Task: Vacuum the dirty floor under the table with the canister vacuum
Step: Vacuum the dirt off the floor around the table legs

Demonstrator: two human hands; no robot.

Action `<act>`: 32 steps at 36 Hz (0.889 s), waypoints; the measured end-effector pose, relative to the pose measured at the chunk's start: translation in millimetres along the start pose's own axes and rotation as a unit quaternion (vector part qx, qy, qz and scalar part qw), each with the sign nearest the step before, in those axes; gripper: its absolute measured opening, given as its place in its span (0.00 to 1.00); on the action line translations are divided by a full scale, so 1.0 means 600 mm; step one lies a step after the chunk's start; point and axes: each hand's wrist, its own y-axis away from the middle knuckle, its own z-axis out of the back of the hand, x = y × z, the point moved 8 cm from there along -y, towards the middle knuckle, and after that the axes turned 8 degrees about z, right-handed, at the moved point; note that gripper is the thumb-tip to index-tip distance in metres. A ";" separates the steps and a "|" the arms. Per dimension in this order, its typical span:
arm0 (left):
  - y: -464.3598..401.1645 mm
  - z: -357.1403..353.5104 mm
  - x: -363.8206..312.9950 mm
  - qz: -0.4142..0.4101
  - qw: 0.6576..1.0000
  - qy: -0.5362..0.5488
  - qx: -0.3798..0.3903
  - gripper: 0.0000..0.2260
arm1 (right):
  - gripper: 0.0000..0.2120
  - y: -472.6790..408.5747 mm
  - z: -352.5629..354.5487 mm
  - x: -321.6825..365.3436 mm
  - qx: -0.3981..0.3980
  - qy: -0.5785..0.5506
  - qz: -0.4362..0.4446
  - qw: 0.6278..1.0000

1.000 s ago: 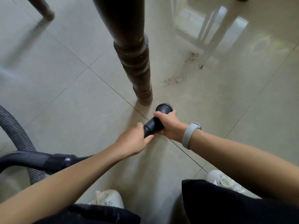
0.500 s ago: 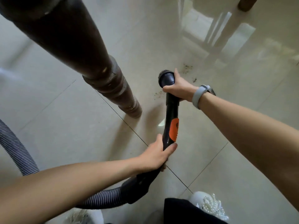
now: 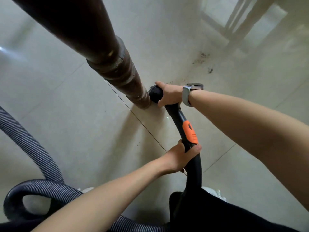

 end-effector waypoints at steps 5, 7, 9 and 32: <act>-0.006 0.020 -0.013 -0.019 1.000 0.003 -0.022 0.20 | 0.39 -0.019 0.007 0.012 0.018 0.021 -0.002 1.000; -0.006 0.023 -0.019 -0.019 1.000 0.005 -0.021 0.19 | 0.36 -0.019 0.011 0.015 0.024 0.017 -0.004 1.000; -0.005 0.023 -0.020 -0.016 1.000 -0.004 -0.015 0.19 | 0.34 -0.015 0.012 0.016 0.022 0.002 -0.004 1.000; 0.023 0.098 0.103 0.026 0.998 -0.051 -0.019 0.12 | 0.40 0.071 -0.032 -0.080 -0.193 -0.335 -0.078 0.919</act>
